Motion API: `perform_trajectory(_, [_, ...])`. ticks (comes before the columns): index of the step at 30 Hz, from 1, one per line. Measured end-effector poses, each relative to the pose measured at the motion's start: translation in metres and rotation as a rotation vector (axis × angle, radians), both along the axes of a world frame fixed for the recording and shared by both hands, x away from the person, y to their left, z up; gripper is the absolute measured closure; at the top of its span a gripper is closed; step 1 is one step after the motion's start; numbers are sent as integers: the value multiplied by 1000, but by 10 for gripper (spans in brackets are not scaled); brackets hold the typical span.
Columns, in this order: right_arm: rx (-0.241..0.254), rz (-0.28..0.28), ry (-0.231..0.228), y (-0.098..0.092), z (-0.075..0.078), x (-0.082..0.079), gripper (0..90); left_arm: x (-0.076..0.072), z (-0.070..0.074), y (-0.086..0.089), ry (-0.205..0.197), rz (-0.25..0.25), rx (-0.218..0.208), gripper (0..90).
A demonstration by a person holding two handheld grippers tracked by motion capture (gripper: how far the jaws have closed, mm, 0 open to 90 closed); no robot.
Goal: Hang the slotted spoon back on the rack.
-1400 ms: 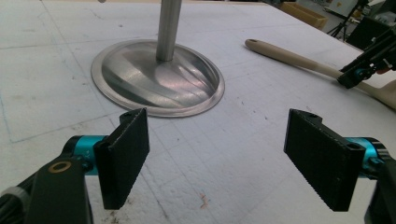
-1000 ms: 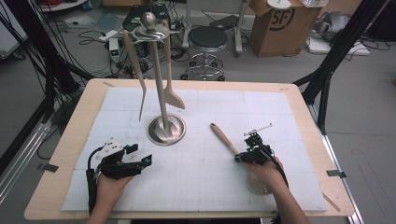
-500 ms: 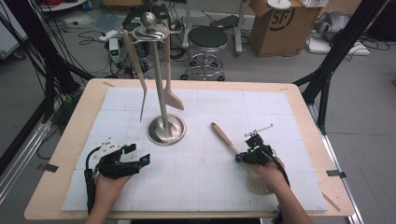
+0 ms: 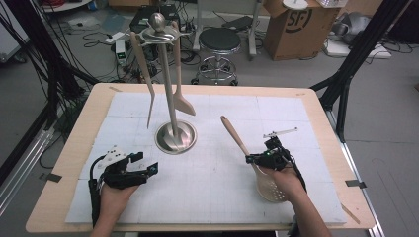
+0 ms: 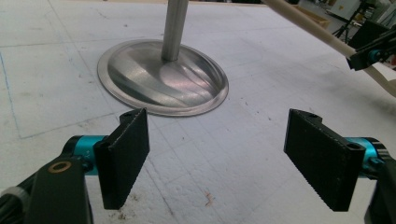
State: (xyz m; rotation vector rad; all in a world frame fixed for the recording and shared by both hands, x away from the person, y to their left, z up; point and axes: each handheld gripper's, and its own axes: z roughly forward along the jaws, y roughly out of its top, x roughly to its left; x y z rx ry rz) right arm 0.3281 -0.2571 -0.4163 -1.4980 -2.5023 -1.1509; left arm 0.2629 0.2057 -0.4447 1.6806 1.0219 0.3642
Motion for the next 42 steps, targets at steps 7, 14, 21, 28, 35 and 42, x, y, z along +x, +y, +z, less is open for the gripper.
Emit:
perform_trajectory(7, [67,32,-65,10,23,-1,789,0,0,0,-1,2,1,230])
perform_trajectory(14, [125,69,-148,25,47,-2,789,0,0,1,-1,2,-5,230])
perform_trajectory(21, [214,95,-230,38,63,-5,789,0,1,2,-6,5,-6,230])
perform_trajectory(28, [271,121,-286,51,80,-9,789,-1,1,2,-5,4,-7,230])
perform_trajectory(35, [302,148,-338,63,100,-17,789,-1,1,2,-8,5,-9,230])
perform_trajectory(42, [326,157,-381,74,118,-22,789,-1,1,3,-6,10,-15,230])
